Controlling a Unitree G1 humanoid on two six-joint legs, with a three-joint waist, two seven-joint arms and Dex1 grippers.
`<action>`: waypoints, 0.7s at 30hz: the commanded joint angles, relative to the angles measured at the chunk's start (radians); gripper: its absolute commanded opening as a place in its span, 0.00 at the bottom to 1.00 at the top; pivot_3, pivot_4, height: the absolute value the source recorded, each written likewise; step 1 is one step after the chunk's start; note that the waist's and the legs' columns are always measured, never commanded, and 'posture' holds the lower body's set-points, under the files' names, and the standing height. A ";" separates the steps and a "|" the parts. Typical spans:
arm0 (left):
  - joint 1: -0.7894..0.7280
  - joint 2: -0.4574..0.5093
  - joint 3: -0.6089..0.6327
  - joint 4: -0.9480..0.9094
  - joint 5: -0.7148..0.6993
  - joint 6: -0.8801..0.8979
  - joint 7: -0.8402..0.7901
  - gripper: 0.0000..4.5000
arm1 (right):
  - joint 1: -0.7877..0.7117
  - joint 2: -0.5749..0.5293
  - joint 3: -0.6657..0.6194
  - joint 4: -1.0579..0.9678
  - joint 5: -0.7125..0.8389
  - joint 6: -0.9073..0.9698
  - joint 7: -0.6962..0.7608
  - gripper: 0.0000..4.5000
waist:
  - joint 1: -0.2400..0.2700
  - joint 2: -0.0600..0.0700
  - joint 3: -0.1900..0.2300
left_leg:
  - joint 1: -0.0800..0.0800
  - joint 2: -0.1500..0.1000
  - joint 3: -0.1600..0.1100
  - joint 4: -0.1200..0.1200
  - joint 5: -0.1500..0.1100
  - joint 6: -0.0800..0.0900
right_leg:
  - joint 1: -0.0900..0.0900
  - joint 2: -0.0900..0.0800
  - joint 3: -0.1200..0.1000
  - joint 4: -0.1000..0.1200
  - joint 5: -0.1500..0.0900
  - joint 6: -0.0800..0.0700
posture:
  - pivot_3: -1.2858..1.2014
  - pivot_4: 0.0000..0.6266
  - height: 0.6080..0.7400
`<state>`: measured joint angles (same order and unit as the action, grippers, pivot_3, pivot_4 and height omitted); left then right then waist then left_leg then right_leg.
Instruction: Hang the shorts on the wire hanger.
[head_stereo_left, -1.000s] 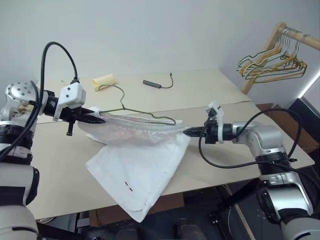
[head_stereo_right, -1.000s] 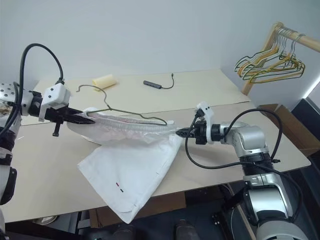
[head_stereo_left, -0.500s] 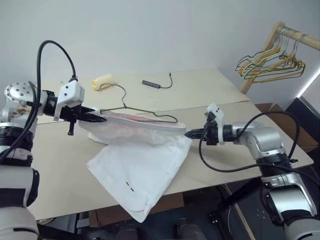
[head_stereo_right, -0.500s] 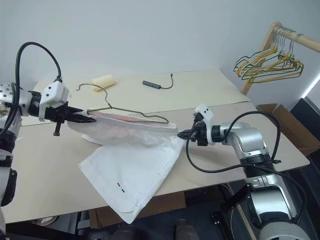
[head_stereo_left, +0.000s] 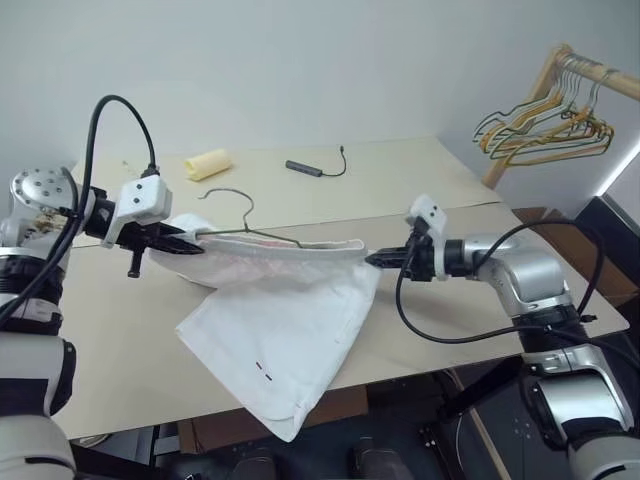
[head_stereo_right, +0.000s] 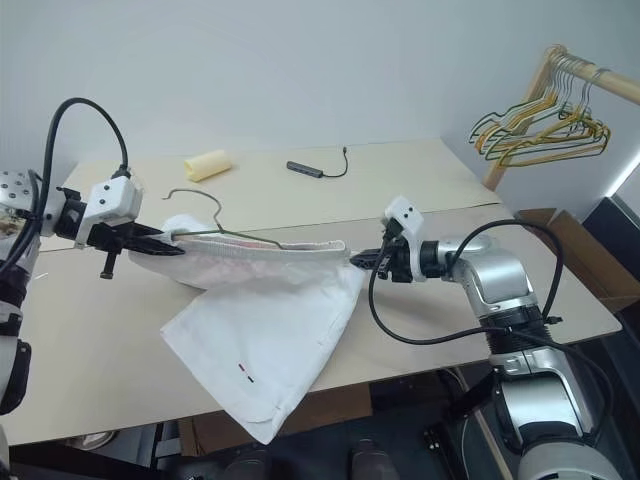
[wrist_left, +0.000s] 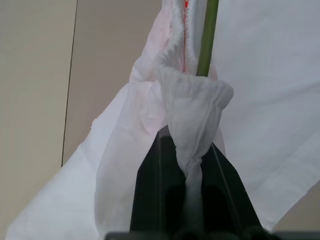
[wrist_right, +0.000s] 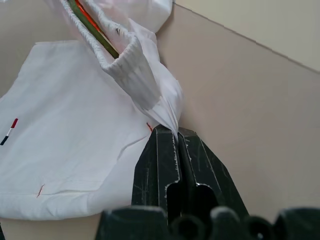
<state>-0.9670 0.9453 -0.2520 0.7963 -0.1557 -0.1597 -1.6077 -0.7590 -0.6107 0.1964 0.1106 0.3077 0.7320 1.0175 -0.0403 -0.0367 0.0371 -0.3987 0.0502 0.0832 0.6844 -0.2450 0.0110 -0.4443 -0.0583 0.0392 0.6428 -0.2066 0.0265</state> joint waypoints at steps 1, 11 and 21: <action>-0.041 -0.012 0.044 -0.031 0.023 -0.005 0.029 0.00 | -0.106 -0.029 0.051 -0.140 -0.046 0.028 0.004 0.01 | -0.002 0.000 0.000 | 0.000 0.000 0.000 0.000 0.000 0.000 | -0.001 0.000 0.000 0.001 0.000 0.000 | 0.53 0.00 1.00; -0.044 -0.035 0.066 -0.048 0.072 -0.012 0.045 0.00 | -0.326 -0.026 0.204 -0.221 -0.094 0.183 0.052 0.01 | 0.000 0.000 0.000 | -0.005 0.000 0.001 0.000 0.000 0.000 | -0.008 0.000 0.001 0.003 0.000 -0.002 | 0.53 0.00 1.00; -0.006 -0.043 0.133 -0.101 0.018 0.025 -0.002 0.00 | -0.311 0.028 0.240 -0.147 -0.178 0.044 0.003 0.01 | -0.003 0.000 0.000 | -0.009 0.000 0.001 0.002 0.000 0.000 | -0.011 0.000 0.001 0.005 0.000 -0.002 | 0.53 0.00 1.00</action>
<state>-0.9699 0.8950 -0.1506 0.7282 -0.1182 -0.1314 -1.6041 -1.0543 -0.5857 0.4610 -0.0379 0.1554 0.8198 1.0369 -0.0431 -0.0367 0.0370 -0.4078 0.0502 0.0843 0.6868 -0.2449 0.0109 -0.4555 -0.0585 0.0397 0.6478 -0.2062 0.0240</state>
